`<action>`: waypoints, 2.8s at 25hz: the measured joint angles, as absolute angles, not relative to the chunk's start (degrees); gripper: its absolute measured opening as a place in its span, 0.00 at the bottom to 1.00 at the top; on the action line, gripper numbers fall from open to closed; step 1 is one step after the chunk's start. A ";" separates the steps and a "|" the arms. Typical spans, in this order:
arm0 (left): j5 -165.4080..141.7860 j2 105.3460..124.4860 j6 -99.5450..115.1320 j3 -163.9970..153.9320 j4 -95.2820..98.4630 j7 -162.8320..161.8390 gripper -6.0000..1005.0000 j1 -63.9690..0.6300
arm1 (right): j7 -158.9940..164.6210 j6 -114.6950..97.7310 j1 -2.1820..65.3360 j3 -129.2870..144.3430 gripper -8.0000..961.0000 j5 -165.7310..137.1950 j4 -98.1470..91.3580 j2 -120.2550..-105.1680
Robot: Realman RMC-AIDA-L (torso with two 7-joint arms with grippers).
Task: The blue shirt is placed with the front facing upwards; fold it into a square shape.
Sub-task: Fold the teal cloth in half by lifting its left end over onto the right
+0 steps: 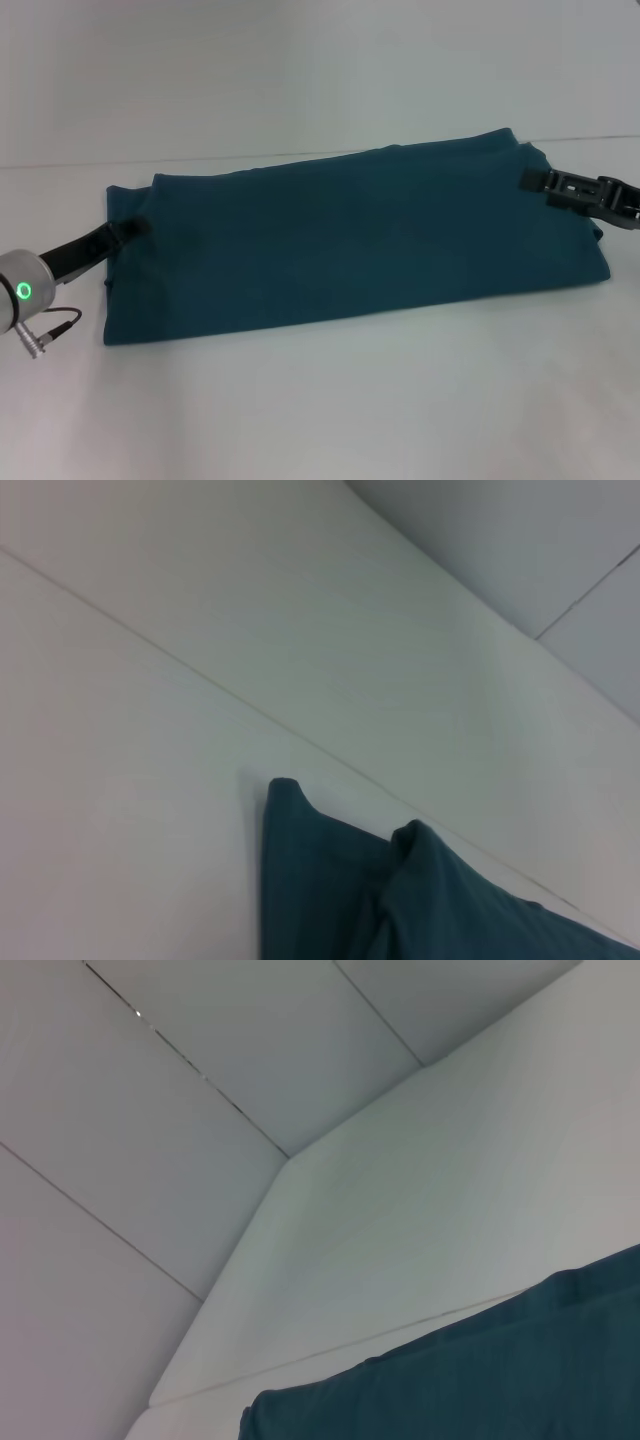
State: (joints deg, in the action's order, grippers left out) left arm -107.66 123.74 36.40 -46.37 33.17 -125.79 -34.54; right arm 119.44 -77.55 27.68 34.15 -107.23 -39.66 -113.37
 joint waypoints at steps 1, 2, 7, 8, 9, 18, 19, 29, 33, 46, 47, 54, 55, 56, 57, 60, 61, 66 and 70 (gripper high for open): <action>-107.81 123.74 36.07 -46.39 32.97 -125.73 0.60 -34.66 | 119.44 -77.55 27.68 34.15 0.98 -107.23 -39.66 -113.37; -107.92 123.74 35.78 -46.42 32.64 -125.61 0.60 -34.79 | 119.44 -77.58 27.68 34.11 0.98 -107.23 -39.66 -113.37; -108.05 123.86 34.51 -46.43 31.45 -124.73 0.60 -34.95 | 119.44 -77.61 27.68 34.10 0.98 -107.23 -39.62 -113.38; -108.05 123.89 34.27 -46.42 31.19 -124.39 0.60 -35.05 | 119.44 -77.61 27.68 34.10 0.98 -107.23 -39.62 -113.35; -108.05 123.91 34.04 -46.42 31.05 -124.15 0.60 -35.12 | 119.44 -77.61 27.68 34.10 0.98 -107.23 -39.60 -113.30; -108.11 123.88 33.04 -46.40 29.56 -122.81 0.60 -36.40 | 119.44 -77.61 27.46 34.10 0.98 -107.23 -39.46 -113.27; -108.11 123.87 33.02 -46.40 29.28 -122.58 0.60 -36.59 | 119.44 -77.61 27.43 34.10 0.98 -107.23 -39.46 -113.30; -108.03 123.65 33.18 -46.40 28.73 -122.34 0.60 -36.66 | 119.44 -78.06 27.24 34.09 0.98 -107.23 -39.46 -113.38; -107.83 123.49 37.14 -46.06 32.34 -124.19 0.60 -35.03 | 119.53 -78.64 27.25 34.10 0.98 -107.23 -39.72 -113.25; -109.58 111.82 62.36 -46.57 32.22 -141.14 0.60 -34.01 | 119.60 -79.80 27.18 34.10 0.98 -107.55 -39.98 -112.67; -110.56 111.50 62.19 -46.56 32.06 -141.89 0.60 -34.42 | 119.55 -79.79 27.14 34.10 0.98 -107.56 -39.91 -112.62; -116.89 112.06 57.99 -46.29 29.78 -143.36 0.64 -37.64 | 119.47 -79.67 27.25 34.10 0.98 -107.58 -39.77 -112.58; -116.89 113.10 56.85 -45.86 31.16 -143.12 0.66 -37.40 | 119.47 -79.71 27.31 34.10 0.98 -107.58 -39.80 -112.58; -116.83 113.41 56.53 -45.70 31.79 -143.11 0.72 -37.17 | 119.46 -79.72 27.36 34.10 0.98 -107.58 -39.82 -112.58; -116.72 113.76 56.02 -45.44 32.46 -143.09 0.79 -36.87 | 119.46 -79.72 27.39 34.10 0.98 -107.58 -39.82 -112.58; -116.67 115.16 53.19 -44.46 33.92 -143.09 0.87 -36.11 | 119.44 -79.72 27.46 34.10 0.98 -107.58 -39.81 -112.58; -116.68 115.62 52.11 -44.27 34.11 -143.09 0.87 -35.97 | 119.44 -79.72 27.46 34.10 0.98 -107.58 -39.76 -112.59; -117.03 118.16 45.26 -44.74 33.90 -142.70 0.89 -35.85 | 119.44 -79.63 27.19 34.10 0.98 -107.46 -39.70 -112.66; -117.42 119.28 43.56 -44.89 33.53 -142.08 0.90 -36.06 | 119.46 -79.57 27.16 34.10 0.98 -107.32 -39.66 -112.67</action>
State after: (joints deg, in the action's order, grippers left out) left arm -117.42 119.28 43.56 -44.90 33.53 -142.08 -36.06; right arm 119.46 -79.57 27.16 34.10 -107.32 -39.66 -112.67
